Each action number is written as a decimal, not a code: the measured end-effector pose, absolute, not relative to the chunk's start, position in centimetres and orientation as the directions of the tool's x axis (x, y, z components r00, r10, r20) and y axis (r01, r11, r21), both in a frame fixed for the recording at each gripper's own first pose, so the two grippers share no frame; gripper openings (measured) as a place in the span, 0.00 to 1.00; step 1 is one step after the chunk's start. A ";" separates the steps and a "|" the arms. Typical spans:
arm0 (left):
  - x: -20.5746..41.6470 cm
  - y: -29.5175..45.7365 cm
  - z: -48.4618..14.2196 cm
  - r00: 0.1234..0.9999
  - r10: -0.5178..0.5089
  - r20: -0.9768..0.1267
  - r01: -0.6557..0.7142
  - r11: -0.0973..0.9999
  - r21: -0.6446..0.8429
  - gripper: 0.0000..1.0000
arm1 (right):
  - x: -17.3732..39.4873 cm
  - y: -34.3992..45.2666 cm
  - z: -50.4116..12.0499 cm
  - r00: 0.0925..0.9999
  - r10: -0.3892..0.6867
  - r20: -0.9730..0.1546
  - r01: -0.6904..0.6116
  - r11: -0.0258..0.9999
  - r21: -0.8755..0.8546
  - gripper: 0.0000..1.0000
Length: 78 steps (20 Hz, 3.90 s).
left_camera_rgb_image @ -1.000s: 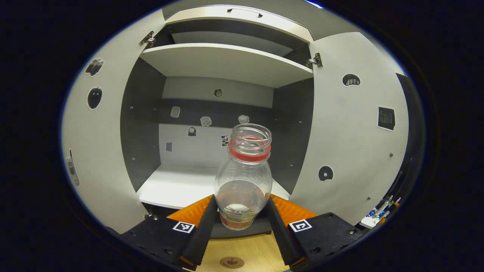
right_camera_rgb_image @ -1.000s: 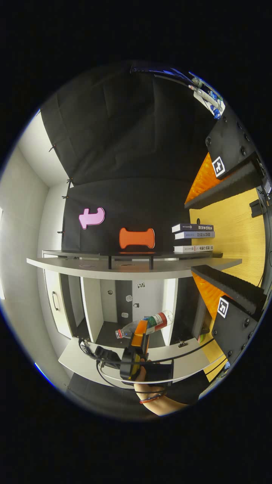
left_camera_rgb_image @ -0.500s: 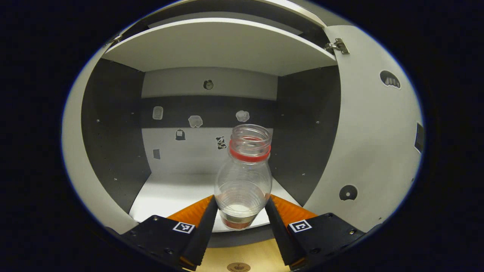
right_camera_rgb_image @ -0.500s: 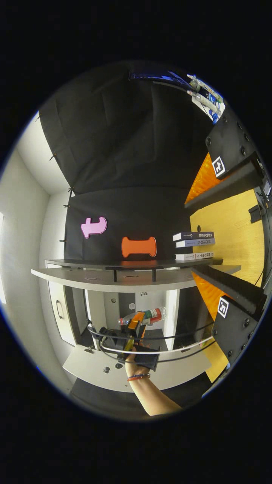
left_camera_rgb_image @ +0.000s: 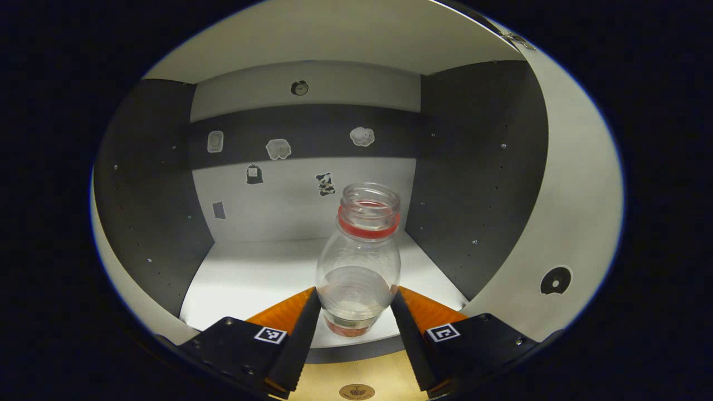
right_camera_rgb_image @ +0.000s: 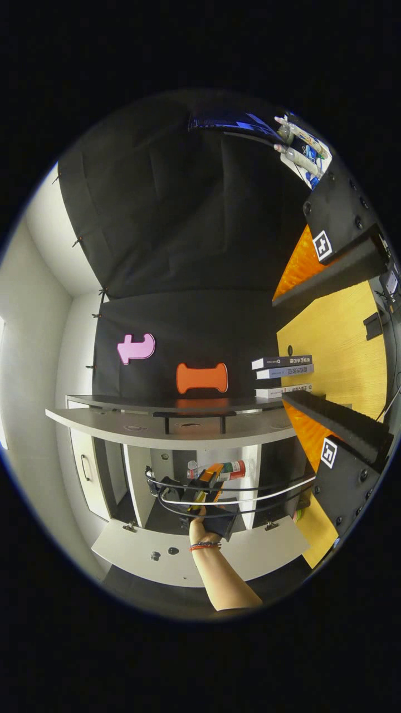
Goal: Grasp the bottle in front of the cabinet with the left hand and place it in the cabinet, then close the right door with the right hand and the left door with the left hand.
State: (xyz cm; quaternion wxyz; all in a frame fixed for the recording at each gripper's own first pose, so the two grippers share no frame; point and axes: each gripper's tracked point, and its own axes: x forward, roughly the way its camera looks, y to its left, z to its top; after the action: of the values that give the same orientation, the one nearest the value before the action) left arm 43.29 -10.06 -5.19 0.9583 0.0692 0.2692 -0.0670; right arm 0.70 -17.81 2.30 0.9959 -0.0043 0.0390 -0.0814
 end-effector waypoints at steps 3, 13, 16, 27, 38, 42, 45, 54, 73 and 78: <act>43.8 -9.9 -5.4 0.851 -0.083 -0.519 0.154 0.983 0.096 0.77 | 0.7 -17.9 1.9 0.982 -0.169 -0.089 0.168 0.986 -0.017 0.99; 41.9 -9.5 -4.0 0.876 -0.083 -0.475 0.133 0.988 0.073 0.95 | 2.1 -16.3 0.9 0.985 -0.136 -0.109 0.134 0.991 -0.022 0.99; 39.5 -9.0 -2.5 0.894 -0.105 -0.436 0.138 0.989 0.045 0.95 | 3.0 -16.0 0.7 0.985 -0.127 -0.117 0.125 0.992 -0.029 0.99; 23.9 -0.1 4.0 0.974 -0.011 -0.224 0.012 1.000 0.007 0.95 | 10.9 -14.8 0.7 0.990 -0.059 -0.126 0.051 0.997 -0.065 0.99; 11.4 7.4 9.4 0.995 0.070 -0.074 -0.066 0.996 0.057 0.95 | 14.6 -12.5 0.9 0.993 -0.071 -0.098 0.060 0.992 -0.115 0.88; 9.7 9.1 10.5 0.995 0.091 -0.042 -0.087 0.993 0.085 0.95 | 14.7 -11.3 0.9 0.993 -0.057 -0.107 0.041 0.989 -0.145 0.94; 8.8 10.1 10.6 0.995 0.091 -0.039 -0.088 0.993 0.077 0.95 | 14.7 -9.0 0.7 0.993 -0.032 -0.113 0.018 0.992 -0.128 0.94; 7.7 13.9 10.5 0.994 0.099 -0.041 -0.097 0.993 0.061 0.95 | 15.8 -2.7 0.4 0.993 0.012 -0.118 -0.027 0.991 -0.128 0.94; 5.1 21.0 10.1 0.977 0.208 -0.040 -0.205 0.976 0.067 0.95 | 17.1 4.9 1.8 0.986 0.110 -0.125 -0.127 0.983 -0.136 0.96; 5.3 22.9 9.0 0.969 0.241 -0.053 -0.237 0.969 0.066 0.95 | 15.2 4.8 4.4 0.987 0.122 -0.104 -0.135 0.984 -0.119 0.95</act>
State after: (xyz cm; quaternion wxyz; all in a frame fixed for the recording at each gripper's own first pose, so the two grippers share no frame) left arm 5.33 22.92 9.02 0.9918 0.0294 0.0301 0.1204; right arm 15.15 4.80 4.36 0.9947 -0.0632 0.0484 0.0646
